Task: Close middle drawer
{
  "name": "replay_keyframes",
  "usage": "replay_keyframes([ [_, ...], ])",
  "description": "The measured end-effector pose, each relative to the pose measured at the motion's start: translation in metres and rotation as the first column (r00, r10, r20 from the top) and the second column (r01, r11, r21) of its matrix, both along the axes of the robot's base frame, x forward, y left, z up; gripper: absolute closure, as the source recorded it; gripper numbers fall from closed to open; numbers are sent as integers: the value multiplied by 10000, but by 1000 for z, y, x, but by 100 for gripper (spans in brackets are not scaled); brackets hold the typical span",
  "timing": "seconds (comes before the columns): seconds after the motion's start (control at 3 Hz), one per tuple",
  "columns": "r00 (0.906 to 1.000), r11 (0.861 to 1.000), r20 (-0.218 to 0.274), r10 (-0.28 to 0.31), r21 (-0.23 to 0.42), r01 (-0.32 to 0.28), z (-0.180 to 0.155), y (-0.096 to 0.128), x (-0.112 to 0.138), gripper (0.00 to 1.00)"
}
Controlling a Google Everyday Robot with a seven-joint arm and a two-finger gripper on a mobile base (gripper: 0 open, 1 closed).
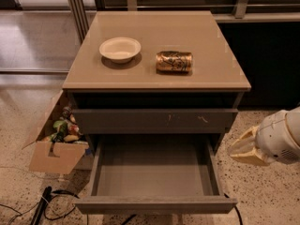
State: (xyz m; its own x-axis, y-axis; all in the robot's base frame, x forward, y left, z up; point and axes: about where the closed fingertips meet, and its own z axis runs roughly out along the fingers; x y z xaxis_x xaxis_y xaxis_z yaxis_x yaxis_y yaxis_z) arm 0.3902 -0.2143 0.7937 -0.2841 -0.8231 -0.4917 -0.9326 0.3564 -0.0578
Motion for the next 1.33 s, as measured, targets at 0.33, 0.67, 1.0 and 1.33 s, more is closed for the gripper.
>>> replay_keyframes([
  [0.33,10000,10000,-1,0,1,0,0,0,0,99],
  [0.67,9986,9992,-522,-40,406,61,-24,9,0,100],
  [1.0,9901,9940,-1386,-203,1035,348,-78,28,-6,100],
  [1.33,9861,9849,-1611,-404,1596,665,-126,40,-12,100],
])
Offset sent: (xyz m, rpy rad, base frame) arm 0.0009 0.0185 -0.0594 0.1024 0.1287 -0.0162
